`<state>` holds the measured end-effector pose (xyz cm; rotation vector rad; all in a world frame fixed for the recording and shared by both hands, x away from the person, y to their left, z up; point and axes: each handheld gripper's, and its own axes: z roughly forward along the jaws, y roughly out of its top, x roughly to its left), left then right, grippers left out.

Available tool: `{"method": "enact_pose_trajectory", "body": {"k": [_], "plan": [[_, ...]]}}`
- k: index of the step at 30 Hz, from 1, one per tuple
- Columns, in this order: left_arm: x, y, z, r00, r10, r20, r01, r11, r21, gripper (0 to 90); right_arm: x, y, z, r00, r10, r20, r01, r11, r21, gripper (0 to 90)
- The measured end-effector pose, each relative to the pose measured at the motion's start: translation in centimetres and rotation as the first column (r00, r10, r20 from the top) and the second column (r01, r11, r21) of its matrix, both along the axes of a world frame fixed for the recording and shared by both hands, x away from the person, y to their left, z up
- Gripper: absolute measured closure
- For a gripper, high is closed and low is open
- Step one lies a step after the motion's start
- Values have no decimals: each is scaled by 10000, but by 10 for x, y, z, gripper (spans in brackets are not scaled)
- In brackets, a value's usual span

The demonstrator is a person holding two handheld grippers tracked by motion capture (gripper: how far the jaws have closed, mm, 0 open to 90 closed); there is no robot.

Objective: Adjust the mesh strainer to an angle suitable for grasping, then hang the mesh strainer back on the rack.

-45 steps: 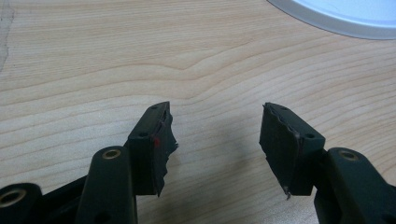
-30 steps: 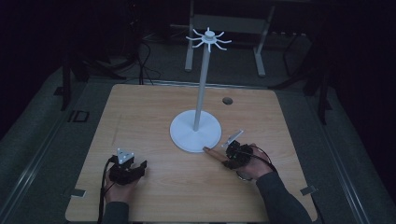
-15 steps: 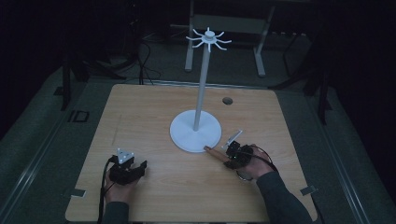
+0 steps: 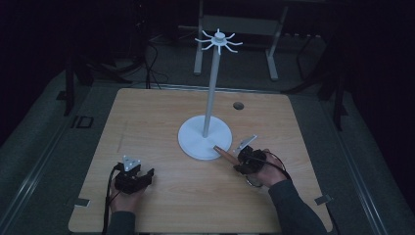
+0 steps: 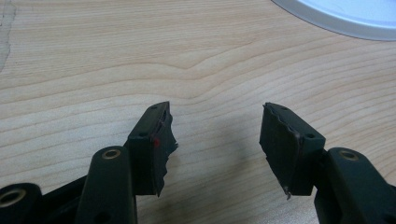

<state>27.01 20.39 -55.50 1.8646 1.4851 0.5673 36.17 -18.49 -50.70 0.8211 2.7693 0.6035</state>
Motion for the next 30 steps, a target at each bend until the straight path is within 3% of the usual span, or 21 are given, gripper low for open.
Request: {"method": "enact_pose_trajectory", "body": {"k": [7, 13, 30], "plan": [[0, 0, 0, 10000, -1, 48, 1, 10000, -16, 437, -1, 0, 9, 9981, -172, 587, 153, 9994, 324, 685], [0, 0, 0, 10000, -4, 36, 4, 10000, -5, 436, 0, -1, 14, 9962, -318, 810, 270, 9979, 588, 685], [-1, 0, 1, 9999, -69, 103, 69, 10000, -25, 434, 7, -1, 33, 9820, -1043, 1575, 785, 9836, 1621, 685]]}}
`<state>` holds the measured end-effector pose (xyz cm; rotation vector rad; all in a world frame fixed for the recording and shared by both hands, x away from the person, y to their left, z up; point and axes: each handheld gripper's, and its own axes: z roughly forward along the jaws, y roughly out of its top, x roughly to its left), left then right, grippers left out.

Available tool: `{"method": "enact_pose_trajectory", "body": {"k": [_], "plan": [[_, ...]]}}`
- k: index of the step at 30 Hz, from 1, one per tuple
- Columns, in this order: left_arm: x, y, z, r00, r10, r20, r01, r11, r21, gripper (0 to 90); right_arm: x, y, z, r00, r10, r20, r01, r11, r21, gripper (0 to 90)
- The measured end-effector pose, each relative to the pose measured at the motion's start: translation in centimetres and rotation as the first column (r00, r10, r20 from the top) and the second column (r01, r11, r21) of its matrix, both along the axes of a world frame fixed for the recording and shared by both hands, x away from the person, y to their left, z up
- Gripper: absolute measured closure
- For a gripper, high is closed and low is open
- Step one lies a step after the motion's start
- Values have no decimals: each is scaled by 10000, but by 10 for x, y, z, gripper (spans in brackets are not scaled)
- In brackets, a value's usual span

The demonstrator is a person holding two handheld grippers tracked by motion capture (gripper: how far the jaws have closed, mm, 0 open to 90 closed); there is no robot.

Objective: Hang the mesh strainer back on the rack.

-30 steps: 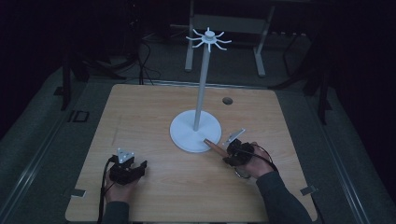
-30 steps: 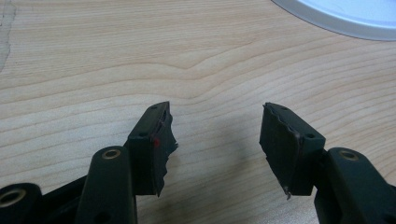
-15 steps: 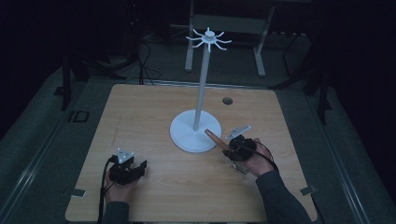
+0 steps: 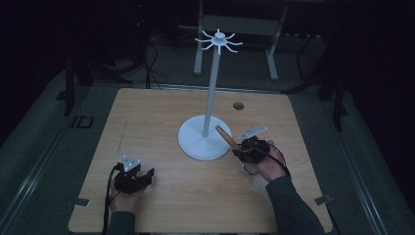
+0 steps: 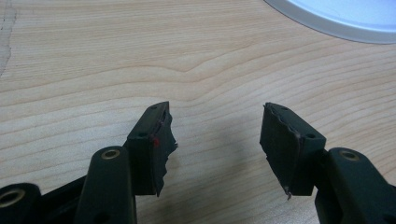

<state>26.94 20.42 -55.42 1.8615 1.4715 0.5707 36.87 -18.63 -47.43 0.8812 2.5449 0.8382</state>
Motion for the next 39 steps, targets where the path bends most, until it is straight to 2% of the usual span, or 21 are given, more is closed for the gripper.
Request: {"method": "enact_pose_trajectory", "body": {"k": [10, 21, 24, 28, 39], "plan": [[0, 0, 0, 10000, 23, 11, -23, 10000, -10, 433, 6, 5, 11, 9986, -337, 411, 312, 9977, 605, 685], [0, 1, 1, 10000, 63, 38, -63, 10000, -37, 432, 15, 4, 24, 9950, -786, 624, 698, 9888, 1317, 685], [0, 1, 1, 10000, 74, 56, -73, 10000, -41, 432, 17, 4, 29, 9929, -971, 690, 851, 9835, 1599, 685], [0, 0, 1, 9999, 79, 69, -79, 10000, -24, 431, 20, 0, 36, 9877, -1372, 748, 1177, 9680, 2217, 685], [0, 0, 1, 9999, 84, 106, -84, 10000, 16, 431, 22, -3, 48, 9783, -1820, 991, 1490, 9500, 2745, 685]]}}
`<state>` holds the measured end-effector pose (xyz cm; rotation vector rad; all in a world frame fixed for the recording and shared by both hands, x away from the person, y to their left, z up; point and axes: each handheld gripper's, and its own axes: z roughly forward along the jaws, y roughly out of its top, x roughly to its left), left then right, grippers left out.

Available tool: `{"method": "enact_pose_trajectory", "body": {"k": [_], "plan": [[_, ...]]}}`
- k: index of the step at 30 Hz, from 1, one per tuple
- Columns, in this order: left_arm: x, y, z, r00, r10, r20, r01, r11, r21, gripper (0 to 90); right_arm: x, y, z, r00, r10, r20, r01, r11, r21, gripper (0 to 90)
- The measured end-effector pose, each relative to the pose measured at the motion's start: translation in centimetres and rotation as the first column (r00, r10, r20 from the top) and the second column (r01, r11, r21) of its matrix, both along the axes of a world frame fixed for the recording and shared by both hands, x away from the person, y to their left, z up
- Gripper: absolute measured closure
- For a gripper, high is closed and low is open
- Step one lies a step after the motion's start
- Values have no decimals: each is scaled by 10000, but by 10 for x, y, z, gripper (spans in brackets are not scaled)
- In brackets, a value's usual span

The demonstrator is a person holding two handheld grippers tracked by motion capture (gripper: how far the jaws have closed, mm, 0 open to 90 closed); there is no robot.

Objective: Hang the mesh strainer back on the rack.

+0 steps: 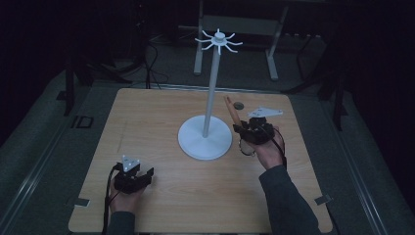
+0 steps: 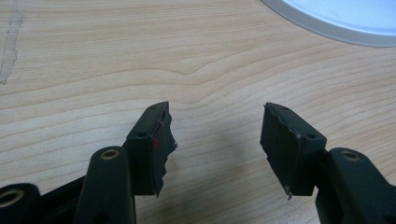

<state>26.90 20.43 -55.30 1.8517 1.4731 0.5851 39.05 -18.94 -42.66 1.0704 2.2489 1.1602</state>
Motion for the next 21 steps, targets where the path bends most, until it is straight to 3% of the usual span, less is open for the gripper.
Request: {"method": "enact_pose_trajectory", "body": {"k": [21], "plan": [[-1, 0, 1, 10000, -69, 53, 68, 10000, 24, 433, -3, -1, 22, 9973, -396, 616, 332, 9942, 1023, 685]]}}
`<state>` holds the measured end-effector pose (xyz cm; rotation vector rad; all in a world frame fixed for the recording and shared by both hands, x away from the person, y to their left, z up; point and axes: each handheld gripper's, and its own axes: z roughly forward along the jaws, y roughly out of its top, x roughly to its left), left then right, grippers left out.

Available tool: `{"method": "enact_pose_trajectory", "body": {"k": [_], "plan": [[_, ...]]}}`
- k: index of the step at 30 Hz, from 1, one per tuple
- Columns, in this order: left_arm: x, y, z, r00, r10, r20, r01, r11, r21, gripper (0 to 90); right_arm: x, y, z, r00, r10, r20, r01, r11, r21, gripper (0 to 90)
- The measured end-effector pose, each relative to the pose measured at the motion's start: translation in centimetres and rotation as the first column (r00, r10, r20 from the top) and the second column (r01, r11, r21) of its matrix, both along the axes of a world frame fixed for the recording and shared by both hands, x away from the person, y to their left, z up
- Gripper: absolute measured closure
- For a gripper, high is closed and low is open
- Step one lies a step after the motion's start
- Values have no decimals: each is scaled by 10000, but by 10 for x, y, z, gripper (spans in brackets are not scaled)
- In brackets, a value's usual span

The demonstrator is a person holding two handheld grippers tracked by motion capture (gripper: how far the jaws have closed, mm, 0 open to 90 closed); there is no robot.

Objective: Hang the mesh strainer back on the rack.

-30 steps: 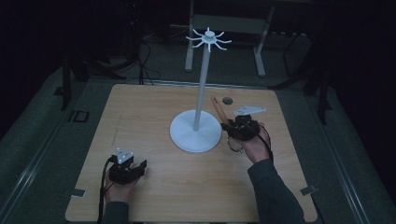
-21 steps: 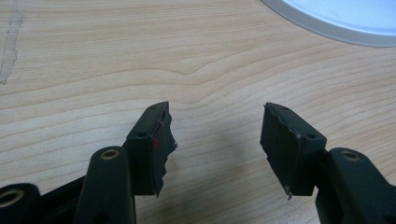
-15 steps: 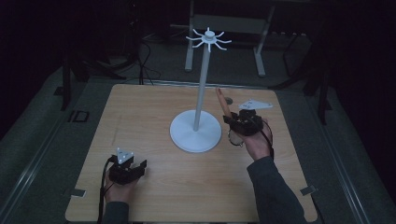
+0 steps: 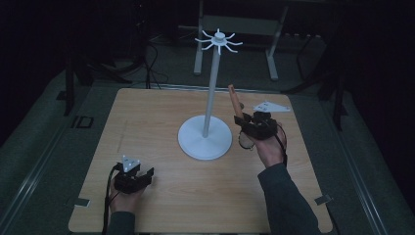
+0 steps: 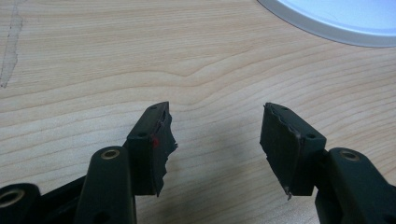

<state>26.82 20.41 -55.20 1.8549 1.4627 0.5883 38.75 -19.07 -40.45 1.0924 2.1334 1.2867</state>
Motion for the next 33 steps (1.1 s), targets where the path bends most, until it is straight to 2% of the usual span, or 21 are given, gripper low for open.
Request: {"method": "enact_pose_trajectory", "body": {"k": [12, 33], "plan": [[0, 0, 0, 10000, -25, 0, 25, 10000, -22, 434, -7, 2, 13, 9991, 0, 415, -8, 9998, 185, 685], [0, 0, 0, 10000, -50, 25, 50, 10000, -45, 435, -10, 4, 29, 9972, 24, 754, -43, 9997, 242, 685]]}}
